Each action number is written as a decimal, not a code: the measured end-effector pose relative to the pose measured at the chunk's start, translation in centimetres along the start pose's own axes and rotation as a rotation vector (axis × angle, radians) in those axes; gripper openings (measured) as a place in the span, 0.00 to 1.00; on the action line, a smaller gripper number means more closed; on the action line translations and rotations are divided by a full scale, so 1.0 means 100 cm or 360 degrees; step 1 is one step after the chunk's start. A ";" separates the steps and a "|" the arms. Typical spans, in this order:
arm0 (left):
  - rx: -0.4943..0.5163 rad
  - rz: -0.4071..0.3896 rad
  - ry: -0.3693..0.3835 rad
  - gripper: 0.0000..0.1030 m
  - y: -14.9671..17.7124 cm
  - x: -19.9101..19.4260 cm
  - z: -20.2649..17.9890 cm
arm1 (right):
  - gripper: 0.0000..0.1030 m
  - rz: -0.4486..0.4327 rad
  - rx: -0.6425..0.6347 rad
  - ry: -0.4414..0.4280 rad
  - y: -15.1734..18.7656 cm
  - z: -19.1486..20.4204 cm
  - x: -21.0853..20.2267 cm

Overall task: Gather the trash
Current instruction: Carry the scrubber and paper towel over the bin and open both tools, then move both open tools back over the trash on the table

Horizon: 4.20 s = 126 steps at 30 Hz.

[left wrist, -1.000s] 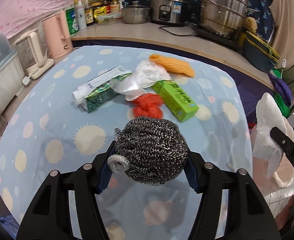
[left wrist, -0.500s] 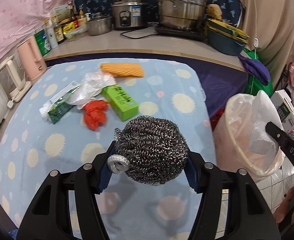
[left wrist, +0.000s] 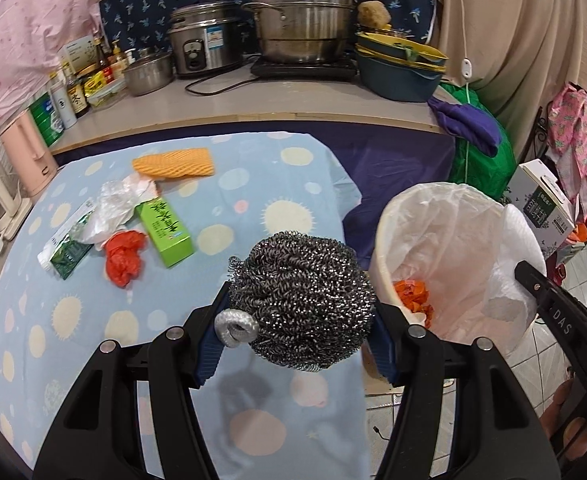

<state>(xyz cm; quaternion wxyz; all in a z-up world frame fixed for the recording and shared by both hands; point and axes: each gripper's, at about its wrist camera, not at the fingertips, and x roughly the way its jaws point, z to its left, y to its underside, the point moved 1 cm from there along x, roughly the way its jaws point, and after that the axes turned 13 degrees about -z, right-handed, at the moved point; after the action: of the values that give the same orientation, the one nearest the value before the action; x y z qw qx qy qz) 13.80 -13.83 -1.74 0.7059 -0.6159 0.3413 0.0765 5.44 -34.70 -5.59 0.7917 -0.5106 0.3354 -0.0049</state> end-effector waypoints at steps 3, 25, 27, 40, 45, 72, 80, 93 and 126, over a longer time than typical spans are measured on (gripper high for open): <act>0.0022 -0.0003 0.0021 0.56 -0.002 0.001 -0.011 | 0.07 0.0002 0.0016 0.0011 0.000 -0.006 0.001; 0.0135 0.0014 0.0108 0.56 -0.011 0.022 -0.071 | 0.07 0.0034 0.0025 0.0034 0.001 -0.027 0.012; 0.0143 0.0013 0.0114 0.56 -0.012 0.024 -0.075 | 0.07 0.0037 0.0024 0.0033 0.001 -0.027 0.013; 0.0170 0.0033 0.0134 0.57 -0.015 0.040 -0.093 | 0.11 0.0042 0.0010 0.0041 -0.001 -0.025 0.020; 0.0184 0.0032 0.0130 0.58 -0.015 0.044 -0.096 | 0.20 0.0037 0.0008 0.0047 -0.002 -0.026 0.020; 0.0180 -0.0049 0.0113 0.83 -0.025 0.040 -0.096 | 0.30 -0.0003 0.0026 0.0056 -0.006 -0.025 0.007; 0.0099 -0.0021 0.0087 0.84 -0.026 0.036 -0.071 | 0.34 -0.0008 -0.0009 0.0027 -0.007 -0.007 0.000; -0.0042 -0.0007 -0.0043 0.86 -0.013 0.020 0.004 | 0.44 0.0026 -0.0084 -0.0089 0.012 0.046 -0.015; -0.0490 0.0155 -0.0530 0.88 0.045 0.029 0.256 | 0.46 0.0278 -0.0500 -0.0474 0.084 0.270 0.029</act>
<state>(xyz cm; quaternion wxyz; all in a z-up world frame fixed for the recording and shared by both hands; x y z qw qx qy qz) 23.58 9.89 -6.88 0.6458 -0.6780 0.2337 0.2620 19.31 -9.91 -7.10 0.7406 -0.5917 0.2544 0.1913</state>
